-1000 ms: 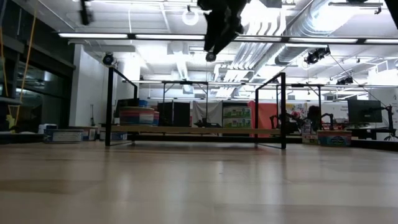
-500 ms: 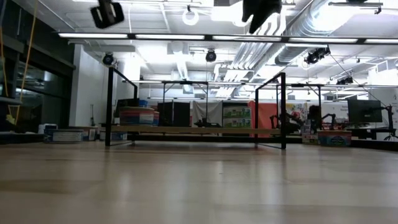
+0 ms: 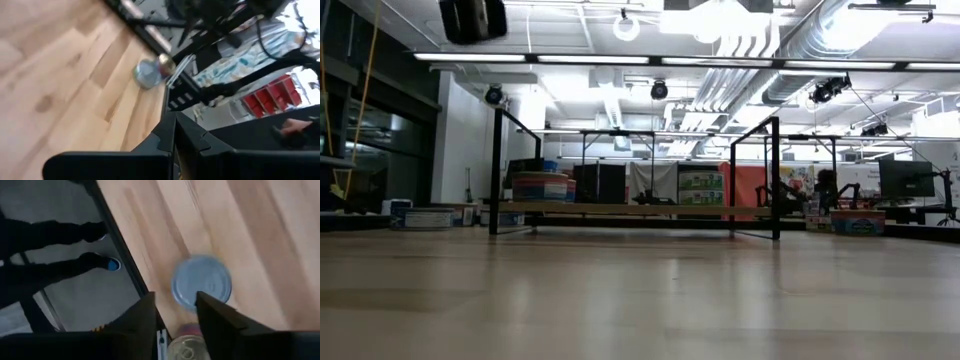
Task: Stack canned seafood by type on shelf
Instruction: Put the green tuna can on the shelf
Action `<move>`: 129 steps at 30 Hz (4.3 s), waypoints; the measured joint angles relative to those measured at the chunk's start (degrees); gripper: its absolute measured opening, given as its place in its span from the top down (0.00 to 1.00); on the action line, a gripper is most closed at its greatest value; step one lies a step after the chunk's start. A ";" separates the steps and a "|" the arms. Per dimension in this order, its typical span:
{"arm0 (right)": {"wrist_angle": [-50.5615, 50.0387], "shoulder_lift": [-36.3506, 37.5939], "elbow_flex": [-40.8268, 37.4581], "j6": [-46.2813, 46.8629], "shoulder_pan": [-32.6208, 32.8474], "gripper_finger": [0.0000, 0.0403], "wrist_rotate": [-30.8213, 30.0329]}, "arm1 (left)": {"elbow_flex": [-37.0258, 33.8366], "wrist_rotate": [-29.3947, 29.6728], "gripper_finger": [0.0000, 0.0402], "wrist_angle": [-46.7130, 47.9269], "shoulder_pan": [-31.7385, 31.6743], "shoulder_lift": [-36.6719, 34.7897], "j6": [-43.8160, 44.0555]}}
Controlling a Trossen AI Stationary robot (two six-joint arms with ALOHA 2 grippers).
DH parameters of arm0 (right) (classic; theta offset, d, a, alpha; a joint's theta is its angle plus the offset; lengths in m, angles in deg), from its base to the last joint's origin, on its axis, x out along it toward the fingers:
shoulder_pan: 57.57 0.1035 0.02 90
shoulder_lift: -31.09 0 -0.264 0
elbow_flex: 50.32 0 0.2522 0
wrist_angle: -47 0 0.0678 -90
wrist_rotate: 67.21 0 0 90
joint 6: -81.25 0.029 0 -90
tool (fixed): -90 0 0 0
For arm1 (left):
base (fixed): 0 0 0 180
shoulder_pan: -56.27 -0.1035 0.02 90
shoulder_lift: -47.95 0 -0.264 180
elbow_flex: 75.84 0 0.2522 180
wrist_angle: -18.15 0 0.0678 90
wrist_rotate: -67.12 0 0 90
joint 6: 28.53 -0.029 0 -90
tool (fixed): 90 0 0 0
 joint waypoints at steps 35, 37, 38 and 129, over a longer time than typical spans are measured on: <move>26.14 -18.83 -9.14 -12.24 -15.80 1.00 -11.69 | -5.50 0.04 1.00 6.25 -2.19 9.92 -2.40; 31.11 -19.82 -9.16 -16.58 -19.89 1.00 -11.32 | -7.10 -0.15 1.00 6.16 -2.96 9.68 -2.66; 33.72 -20.18 -9.19 -18.62 -21.61 1.00 -11.11 | -7.53 -0.41 1.00 6.17 -3.39 9.65 -3.28; 48.91 -13.49 -7.10 -13.18 -33.14 1.00 -2.49 | -2.62 -10.61 1.00 -1.85 -10.10 25.26 -25.10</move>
